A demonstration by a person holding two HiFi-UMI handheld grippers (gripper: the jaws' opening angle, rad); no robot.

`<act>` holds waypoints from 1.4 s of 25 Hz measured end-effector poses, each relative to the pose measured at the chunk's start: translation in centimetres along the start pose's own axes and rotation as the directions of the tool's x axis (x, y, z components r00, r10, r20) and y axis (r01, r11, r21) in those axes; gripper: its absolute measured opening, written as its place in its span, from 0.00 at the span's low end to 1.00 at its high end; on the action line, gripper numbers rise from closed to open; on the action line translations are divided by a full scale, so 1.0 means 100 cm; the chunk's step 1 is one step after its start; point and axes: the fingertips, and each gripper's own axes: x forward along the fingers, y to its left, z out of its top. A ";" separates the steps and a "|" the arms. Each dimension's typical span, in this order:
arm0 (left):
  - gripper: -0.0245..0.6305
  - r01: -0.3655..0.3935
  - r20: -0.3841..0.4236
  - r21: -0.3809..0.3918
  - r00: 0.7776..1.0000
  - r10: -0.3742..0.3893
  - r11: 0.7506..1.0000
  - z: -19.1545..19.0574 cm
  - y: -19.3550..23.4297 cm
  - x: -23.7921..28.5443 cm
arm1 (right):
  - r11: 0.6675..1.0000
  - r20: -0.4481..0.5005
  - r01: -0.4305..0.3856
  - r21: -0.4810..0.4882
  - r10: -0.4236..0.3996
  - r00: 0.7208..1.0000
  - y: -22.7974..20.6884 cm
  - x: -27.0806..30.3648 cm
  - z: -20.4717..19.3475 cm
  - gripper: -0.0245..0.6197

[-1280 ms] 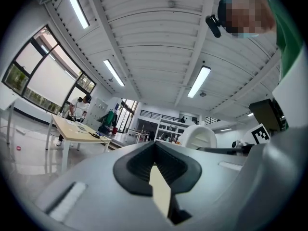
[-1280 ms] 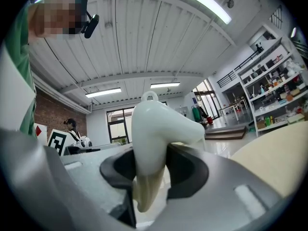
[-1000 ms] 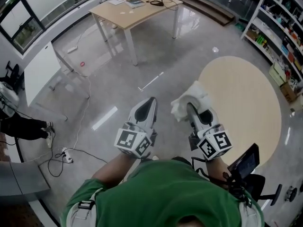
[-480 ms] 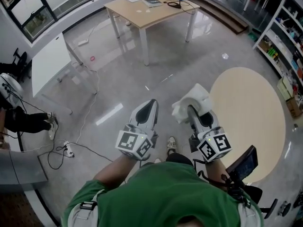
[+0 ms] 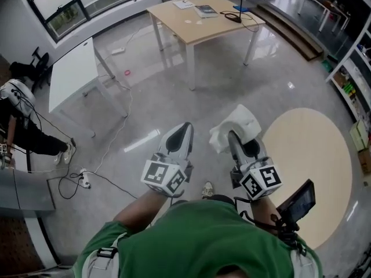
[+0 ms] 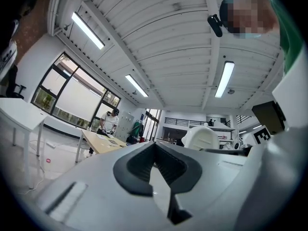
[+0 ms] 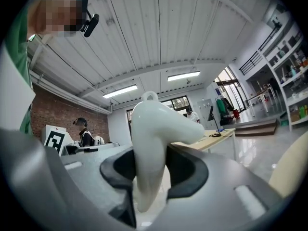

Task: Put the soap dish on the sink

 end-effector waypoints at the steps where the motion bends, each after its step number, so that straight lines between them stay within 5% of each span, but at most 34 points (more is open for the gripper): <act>1: 0.05 -0.015 0.004 0.005 1.000 0.015 1.000 0.001 0.003 0.005 | 1.000 -0.001 -0.017 0.000 0.017 1.000 -0.004 0.007 0.002 0.26; 19: 0.05 -0.205 0.031 0.055 0.979 0.204 0.977 -0.001 0.041 0.054 | 0.977 -0.034 -0.209 0.034 0.210 0.977 -0.040 0.089 0.000 0.26; 35: 0.05 -0.247 0.066 0.028 0.967 0.244 0.969 0.030 0.177 0.070 | 0.973 -0.046 -0.228 0.022 0.229 0.972 0.002 0.223 -0.019 0.26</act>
